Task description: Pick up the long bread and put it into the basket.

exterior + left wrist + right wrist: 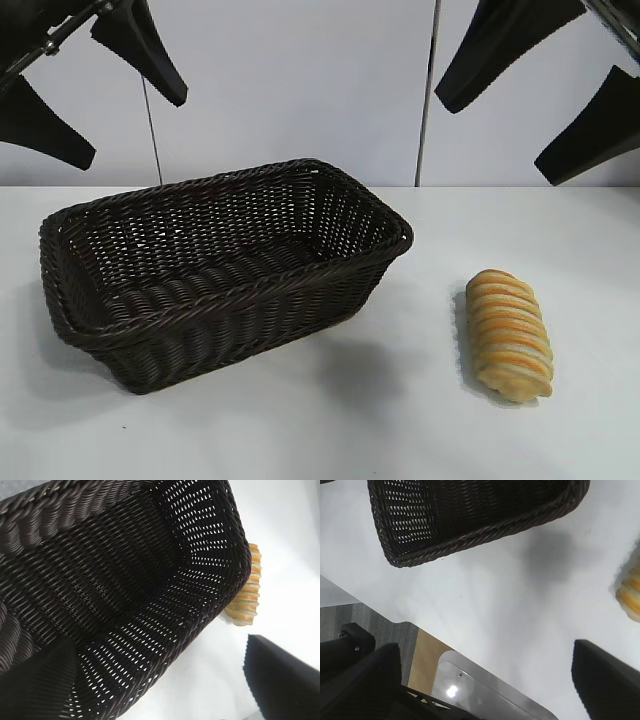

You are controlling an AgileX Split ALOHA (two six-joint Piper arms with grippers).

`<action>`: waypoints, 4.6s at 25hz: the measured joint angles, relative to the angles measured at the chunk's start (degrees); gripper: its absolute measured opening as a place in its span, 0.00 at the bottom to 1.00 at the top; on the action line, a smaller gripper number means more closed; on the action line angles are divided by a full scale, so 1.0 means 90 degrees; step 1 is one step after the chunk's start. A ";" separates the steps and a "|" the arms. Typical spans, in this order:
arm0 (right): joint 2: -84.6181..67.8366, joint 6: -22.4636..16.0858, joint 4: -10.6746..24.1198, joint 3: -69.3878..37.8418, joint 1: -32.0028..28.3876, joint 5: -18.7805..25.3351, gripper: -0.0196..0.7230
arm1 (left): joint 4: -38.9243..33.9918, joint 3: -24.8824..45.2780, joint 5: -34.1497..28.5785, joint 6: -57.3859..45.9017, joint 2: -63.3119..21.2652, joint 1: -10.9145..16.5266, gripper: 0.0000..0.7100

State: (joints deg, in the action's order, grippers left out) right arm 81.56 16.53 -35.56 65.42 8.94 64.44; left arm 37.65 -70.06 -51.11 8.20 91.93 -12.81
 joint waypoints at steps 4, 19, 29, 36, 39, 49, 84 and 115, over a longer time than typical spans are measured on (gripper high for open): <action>0.0000 0.0000 0.0000 0.0000 0.0000 -0.0012 0.89 | 0.0000 0.0000 0.0000 0.0000 0.0000 0.0000 0.92; 0.0000 0.0000 0.0000 0.0000 0.0000 -0.0092 0.89 | 0.0000 0.0000 -0.0054 0.0000 0.0000 0.0000 0.92; 0.0000 0.0000 0.0000 0.0000 0.0000 -0.0101 0.89 | -0.0672 -0.0801 -0.0930 -0.0622 -0.0349 0.0000 0.92; 0.0000 0.0000 0.0006 0.0000 0.0000 -0.0106 0.89 | -0.3355 -0.1457 -0.2174 -0.2351 -0.0760 -0.0004 0.92; 0.0000 0.0000 0.0006 0.0000 0.0000 -0.0106 0.89 | -0.3843 -0.1324 -0.2185 -0.2714 -0.0730 -0.0004 0.92; 0.0000 0.0000 0.0006 0.0000 0.0000 -0.0112 0.89 | -0.3550 -0.0577 -0.1685 -0.2871 -0.0267 -0.0004 0.92; 0.0000 0.0000 -0.0001 0.0000 0.0000 -0.0112 0.89 | -0.2675 -0.0336 0.0044 -0.2827 0.1861 0.0053 0.92; 0.0000 0.0000 0.0005 0.0000 0.0000 -0.0181 0.89 | -0.2059 -0.0241 -0.0365 -0.2283 0.2013 0.0402 0.14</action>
State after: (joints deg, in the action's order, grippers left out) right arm 81.56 16.53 -35.51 65.42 8.94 62.81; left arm 19.12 -72.23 -54.40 -12.34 110.05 -9.19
